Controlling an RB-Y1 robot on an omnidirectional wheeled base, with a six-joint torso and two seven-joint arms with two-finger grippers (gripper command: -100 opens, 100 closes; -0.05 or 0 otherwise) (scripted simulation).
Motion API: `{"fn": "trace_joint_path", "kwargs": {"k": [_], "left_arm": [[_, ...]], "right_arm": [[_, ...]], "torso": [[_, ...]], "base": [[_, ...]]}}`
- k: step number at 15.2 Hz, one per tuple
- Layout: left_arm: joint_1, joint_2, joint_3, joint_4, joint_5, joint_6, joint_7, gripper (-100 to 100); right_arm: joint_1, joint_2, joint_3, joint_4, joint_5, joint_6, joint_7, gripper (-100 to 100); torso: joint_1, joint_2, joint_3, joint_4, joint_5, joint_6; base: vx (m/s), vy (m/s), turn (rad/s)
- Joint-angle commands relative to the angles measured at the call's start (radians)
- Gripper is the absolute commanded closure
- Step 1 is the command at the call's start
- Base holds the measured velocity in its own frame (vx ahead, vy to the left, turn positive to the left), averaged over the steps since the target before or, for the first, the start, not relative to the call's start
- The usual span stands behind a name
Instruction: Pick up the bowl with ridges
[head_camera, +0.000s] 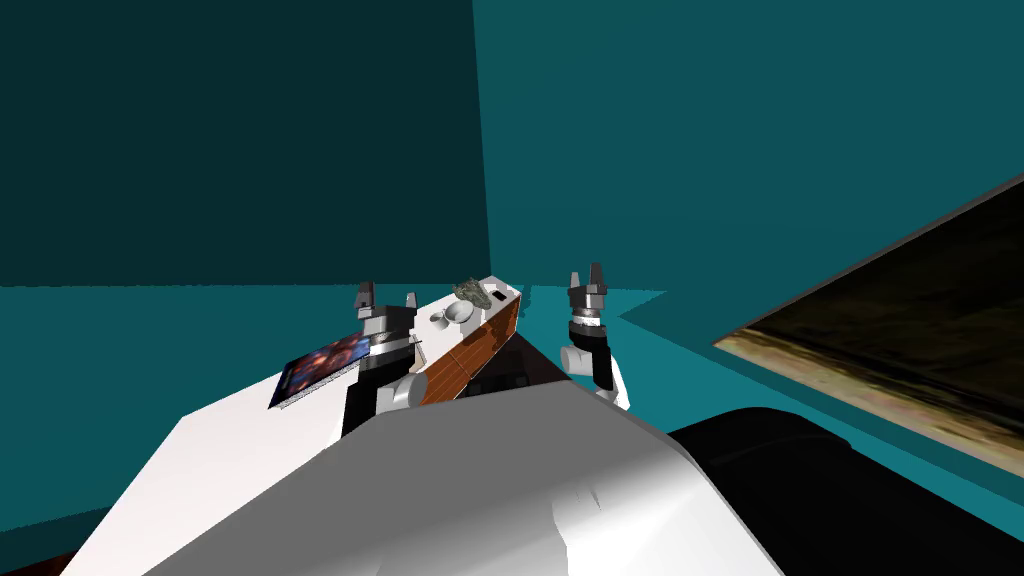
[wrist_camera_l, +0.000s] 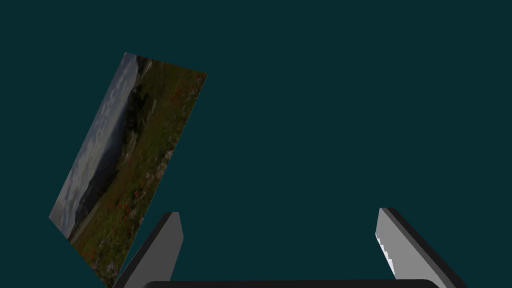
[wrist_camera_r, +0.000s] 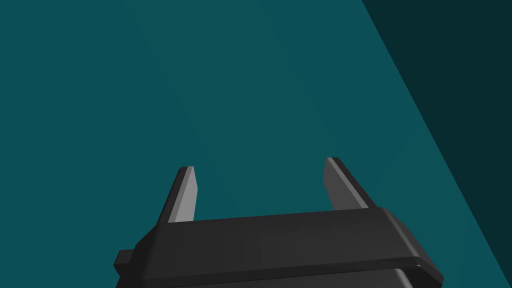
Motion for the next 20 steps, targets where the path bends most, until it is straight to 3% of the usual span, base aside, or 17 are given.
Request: {"fn": "trace_joint_path", "kwargs": {"k": [1, 2, 3, 4, 7, 8, 10, 11, 13, 20], "left_arm": [[-0.001, 0.048, 0.002, 0.003, 0.003, 0.013, 0.001, -100], [-0.001, 0.048, 0.002, 0.003, 0.003, 0.013, 0.001, -100], [-0.003, 0.081, 0.005, 0.006, 0.005, 0.027, 0.002, -100], [-0.003, 0.081, 0.005, 0.006, 0.005, 0.027, 0.002, -100], [-0.007, 0.147, 0.011, 0.015, 0.013, 0.066, 0.004, -100], [-0.007, 0.147, 0.011, 0.015, 0.013, 0.066, 0.004, -100], [-0.013, 0.204, 0.021, 0.027, 0.023, 0.121, 0.008, -100], [-0.013, 0.205, 0.021, 0.027, 0.023, 0.121, 0.008, -100], [-0.021, 0.255, 0.033, 0.043, 0.037, 0.178, 0.012, -100], [-0.034, 0.318, 0.054, 0.07, 0.061, 0.309, 0.02, -100]], "right_arm": [[0.0, 0.0, 0.0, 0.0, 0.0, 0.0, 0.0, 0], [0.0, 0.0, 0.0, 0.0, 0.0, 0.0, 0.0, 0], [0.0, 0.0, 0.0, 0.0, 0.0, 0.0, 0.0, 0], [0.0, 0.0, 0.0, 0.0, 0.0, 0.0, 0.0, 0], [0.0, 0.0, 0.0, 0.0, 0.0, 0.0, 0.0, 0], [0.0, 0.0, 0.0, 0.0, 0.0, 0.0, 0.0, 0], [0.0, 0.0, 0.0, 0.0, 0.0, 0.0, 0.0, 0], [0.0, 0.0, 0.0, 0.0, 0.0, 0.0, 0.0, 0], [0.0, 0.0, 0.0, 0.0, 0.0, 0.0, 0.0, 0], [0.0, 0.0, 0.0, 0.0, 0.0, 0.0, 0.0, 0]], "torso": [[0.0, 0.0, 0.0, 0.0, 0.0, 0.0], [0.0, 0.0, 0.0, 0.0, 0.0, 0.0], [0.0, 0.0, 0.0, 0.0, 0.0, 0.0], [0.0, 0.0, 0.0, 0.0, 0.0, 0.0], [-0.001, -0.001, -0.001, 0.0, 0.0, 0.0], [-0.001, -0.001, -0.001, 0.0, 0.0, 0.0], [-0.001, -0.001, -0.001, 0.0, 0.0, 0.0], [-0.001, -0.002, -0.001, 0.0, 0.0, 0.0], [-0.002, -0.002, -0.001, -0.001, 0.0, 0.0], [-0.002, -0.003, -0.002, -0.001, 0.0, 0.0]], "base": [[0.0, 0.0, 0.0], [0.006, -0.007, -0.004], [0.009, -0.01, -0.005], [0.01, -0.011, -0.004], [0.013, -0.013, -0.006], [0.015, -0.013, -0.007], [0.021, -0.027, -0.014], [0.028, -0.029, -0.009], [0.033, -0.03, -0.016], [0.032, -0.033, -0.014]]}}
